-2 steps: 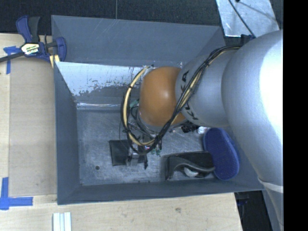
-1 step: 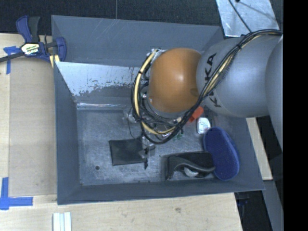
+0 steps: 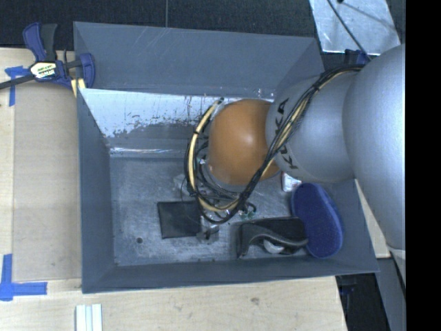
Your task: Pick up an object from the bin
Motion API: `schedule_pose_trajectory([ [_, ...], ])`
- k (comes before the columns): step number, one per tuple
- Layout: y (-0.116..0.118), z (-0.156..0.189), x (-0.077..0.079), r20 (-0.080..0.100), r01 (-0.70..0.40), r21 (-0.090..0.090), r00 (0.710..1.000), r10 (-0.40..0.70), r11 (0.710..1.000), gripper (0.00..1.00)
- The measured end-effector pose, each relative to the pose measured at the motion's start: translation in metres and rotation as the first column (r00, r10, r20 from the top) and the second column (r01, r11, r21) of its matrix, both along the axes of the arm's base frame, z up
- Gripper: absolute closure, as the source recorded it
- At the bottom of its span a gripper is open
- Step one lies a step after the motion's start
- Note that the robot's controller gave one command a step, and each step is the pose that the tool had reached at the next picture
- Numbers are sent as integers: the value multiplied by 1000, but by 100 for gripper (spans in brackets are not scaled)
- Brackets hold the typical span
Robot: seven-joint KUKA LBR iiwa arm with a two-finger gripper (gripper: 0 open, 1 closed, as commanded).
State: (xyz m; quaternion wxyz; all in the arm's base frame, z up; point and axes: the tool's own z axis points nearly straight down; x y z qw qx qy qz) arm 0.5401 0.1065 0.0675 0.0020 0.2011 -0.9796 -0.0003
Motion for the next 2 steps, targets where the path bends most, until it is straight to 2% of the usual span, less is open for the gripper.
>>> schedule_pose_trajectory([
  [1,1,5,2,8,2,2,1000,-2,1000,100],
  [2,-14,158,4,17,-6,2,1000,6,1000,100],
])
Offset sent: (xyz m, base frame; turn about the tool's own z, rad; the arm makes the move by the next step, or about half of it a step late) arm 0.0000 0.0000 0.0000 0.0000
